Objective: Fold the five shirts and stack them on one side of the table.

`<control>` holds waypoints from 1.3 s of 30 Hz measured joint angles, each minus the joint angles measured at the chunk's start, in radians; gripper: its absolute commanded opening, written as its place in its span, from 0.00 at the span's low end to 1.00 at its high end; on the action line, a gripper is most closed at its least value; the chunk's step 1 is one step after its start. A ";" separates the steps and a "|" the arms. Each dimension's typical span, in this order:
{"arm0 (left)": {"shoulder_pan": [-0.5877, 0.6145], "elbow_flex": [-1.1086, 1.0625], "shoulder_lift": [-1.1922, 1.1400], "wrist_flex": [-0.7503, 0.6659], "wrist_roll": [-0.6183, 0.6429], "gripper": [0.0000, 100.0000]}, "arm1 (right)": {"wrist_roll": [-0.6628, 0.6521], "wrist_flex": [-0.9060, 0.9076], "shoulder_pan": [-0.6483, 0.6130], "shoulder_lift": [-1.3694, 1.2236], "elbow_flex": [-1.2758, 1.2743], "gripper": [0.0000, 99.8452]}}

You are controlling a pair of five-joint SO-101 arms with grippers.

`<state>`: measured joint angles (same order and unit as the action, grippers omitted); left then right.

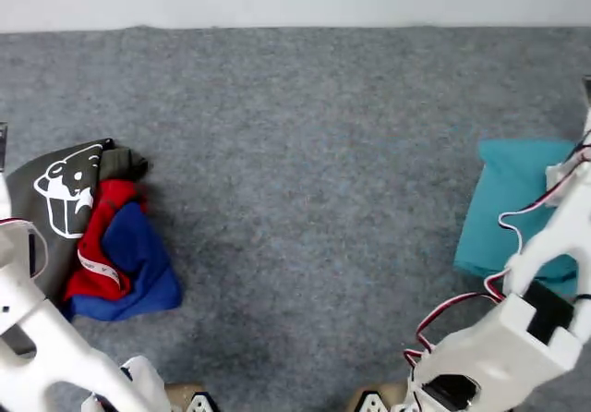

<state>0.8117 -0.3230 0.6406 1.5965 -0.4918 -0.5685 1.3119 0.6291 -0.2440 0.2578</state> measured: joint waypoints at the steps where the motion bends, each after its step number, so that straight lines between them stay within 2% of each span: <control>1: 0.000 0.000 0.000 0.000 0.000 0.02 | -0.003 0.006 0.003 0.000 0.018 0.20; 5: 0.000 0.000 0.000 0.000 -0.003 0.02 | -0.005 0.075 0.003 0.003 0.091 0.14; 9: 0.000 0.000 0.000 0.000 -0.003 0.02 | -0.005 0.157 0.003 0.034 0.103 0.00; 14: 0.000 0.000 0.000 0.000 -0.003 0.02 | -0.005 0.230 0.003 0.018 0.103 0.01; 20: 0.000 0.000 0.000 0.000 -0.005 0.02 | -0.005 0.431 -0.006 0.017 0.103 0.01; 23: 0.000 -0.003 0.000 0.000 -0.005 0.02 | 0.003 0.439 -0.012 0.052 0.101 0.01; 26: 0.000 -0.037 0.000 0.000 -0.012 0.09 | 0.068 0.440 -0.018 0.117 0.077 0.01; 30: 0.000 -0.141 0.000 0.000 -0.115 0.18 | 0.109 0.440 -0.048 0.204 -0.038 0.01; 34: 0.000 -0.212 0.000 -0.006 -0.157 0.18 | 0.117 0.442 -0.077 0.290 -0.186 0.01; 39: 0.029 -0.298 0.000 -0.126 -0.195 0.20 | 0.120 0.442 -0.115 0.391 -0.336 0.01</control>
<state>0.8408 -0.6206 0.6406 1.4707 -0.6866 -0.4488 1.7538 0.5140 0.1473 -0.0783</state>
